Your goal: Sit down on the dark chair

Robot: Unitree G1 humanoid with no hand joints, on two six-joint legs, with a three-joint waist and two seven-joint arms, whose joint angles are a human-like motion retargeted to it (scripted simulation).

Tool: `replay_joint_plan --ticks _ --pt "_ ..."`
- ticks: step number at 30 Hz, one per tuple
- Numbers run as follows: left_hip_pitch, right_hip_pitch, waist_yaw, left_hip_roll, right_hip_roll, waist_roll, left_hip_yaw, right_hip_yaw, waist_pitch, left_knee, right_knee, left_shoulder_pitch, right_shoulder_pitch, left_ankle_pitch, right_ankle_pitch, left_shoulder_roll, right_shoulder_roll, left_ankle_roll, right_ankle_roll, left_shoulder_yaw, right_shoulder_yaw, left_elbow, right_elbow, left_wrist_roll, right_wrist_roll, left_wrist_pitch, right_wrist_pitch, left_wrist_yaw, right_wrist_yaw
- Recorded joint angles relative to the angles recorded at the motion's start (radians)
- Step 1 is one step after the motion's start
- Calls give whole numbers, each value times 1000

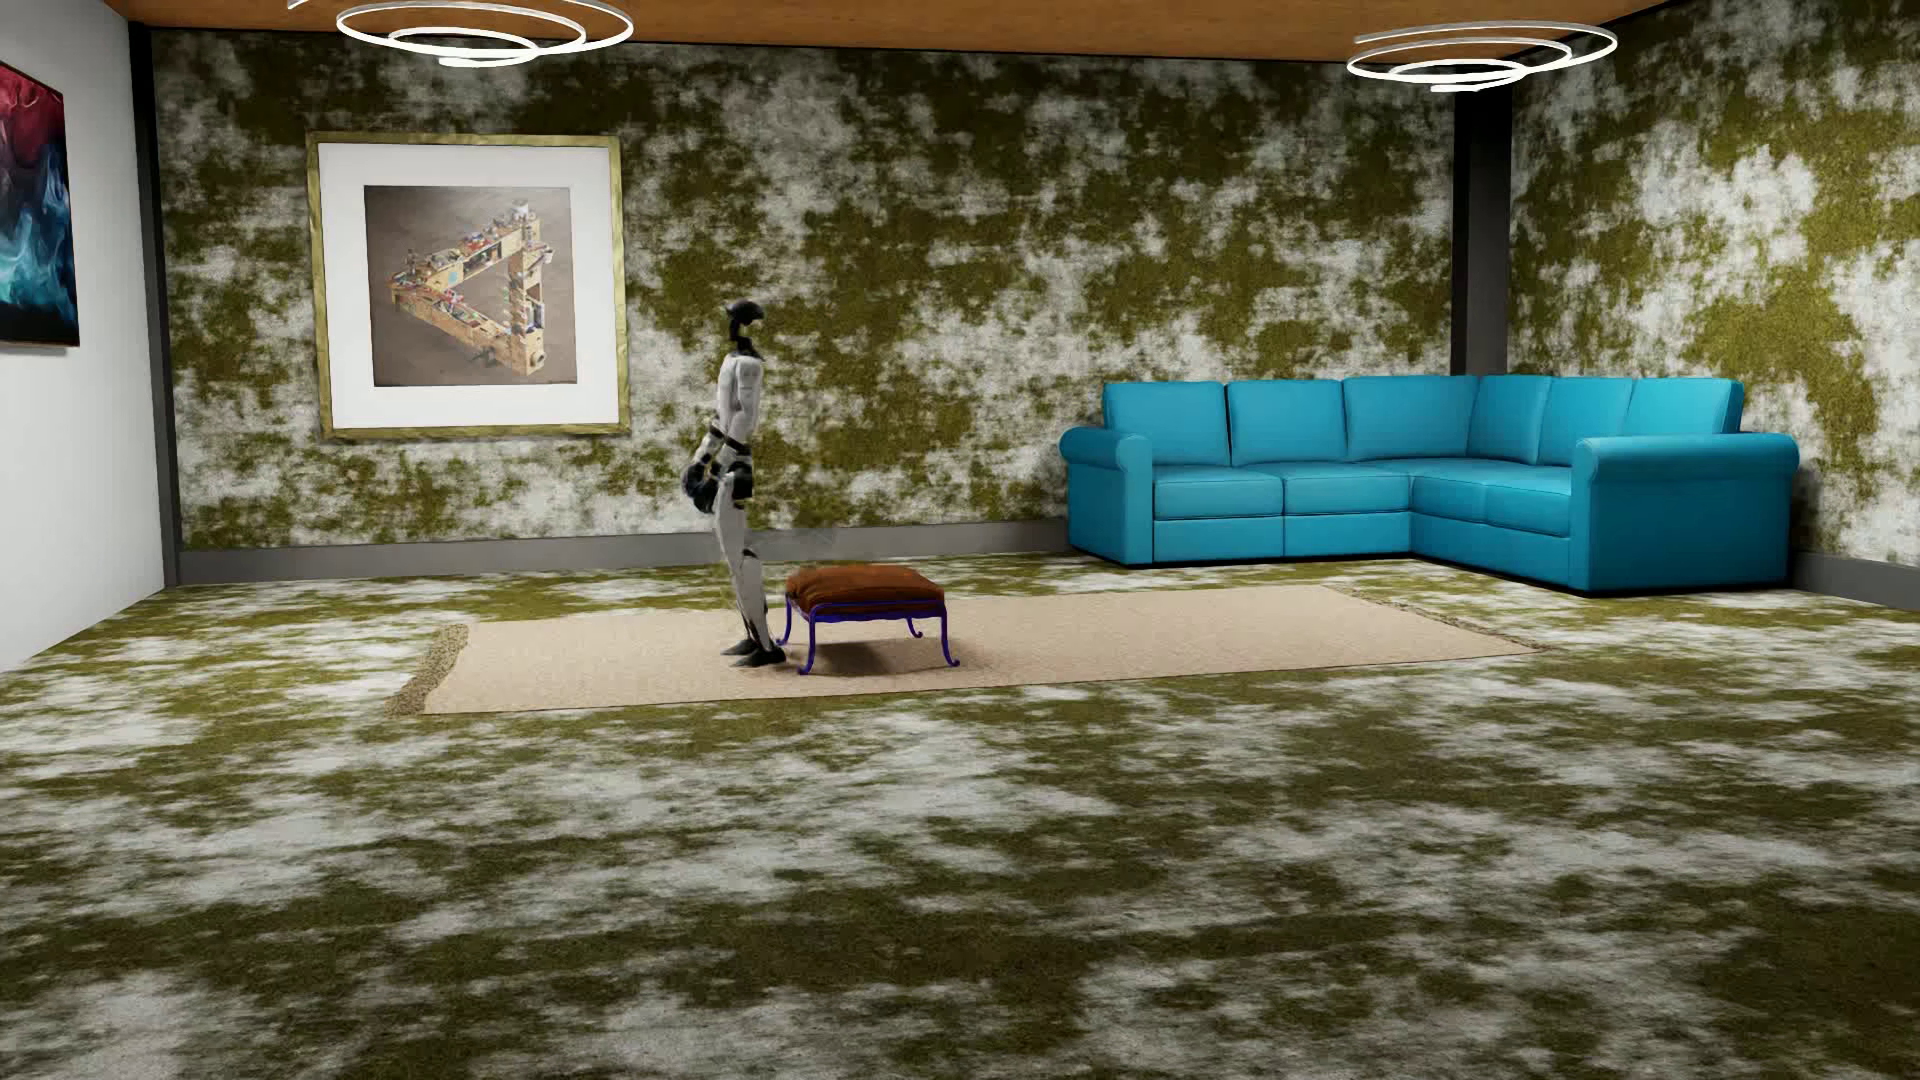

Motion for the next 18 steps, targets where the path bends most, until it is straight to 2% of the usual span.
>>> replay_joint_plan --ticks 1,2,3,4,5,7,9,11,15,18 --pt "-2 -1 3 -1 1 -2 -1 -2 4 1 1 -17 -8 3 -1 30 0 3 -3 -13 8 -9 -16 -25 -26 22 -8 7 -10" --pt "-1 4 4 2 0 -2 3 -6 4 4 0 -21 -19 2 -3 70 -28 -2 -2 -27 13 -37 -21 -14 -11 33 4 -9 -20" --pt "-3 0 3 5 -2 0 5 -8 1 3 1 -26 -33 2 -1 112 -61 -7 4 -38 15 -60 -24 22 -7 9 -6 -38 11" --pt "-4 -2 3 4 -1 1 9 -11 0 3 3 -30 -45 2 -2 149 -95 -5 4 -38 21 -76 -35 58 -39 -12 -24 -54 49" --pt "4 3 3 3 0 3 12 -13 2 1 3 -32 -52 1 -2 176 -123 -2 3 -30 33 -70 -36 74 -59 -19 -32 -63 56" --pt "9 7 2 3 1 2 13 -12 0 1 2 -37 -63 -1 -2 198 -149 -4 0 -13 19 -2 26 49 -65 -1 -49 -14 -8" --pt "16 15 2 6 2 0 21 -14 -3 0 -2 -38 -68 -4 -3 196 -145 -8 1 11 -14 76 131 5 -18 26 -36 60 -119" --pt "21 11 3 6 4 0 25 -13 -8 0 6 -30 -65 -7 -4 190 -138 -6 -1 25 -36 112 196 -3 30 37 -18 97 -187" --pt "23 20 3 6 3 -2 25 -13 -13 -1 -5 3 -26 -9 -2 172 -137 -5 1 24 -25 59 141 24 -11 13 -39 55 -127" --pt "19 11 2 5 1 -2 21 -12 -9 -1 1 6 -7 -7 0 123 -105 -4 2 6 -18 33 97 41 -23 5 -48 42 -99"
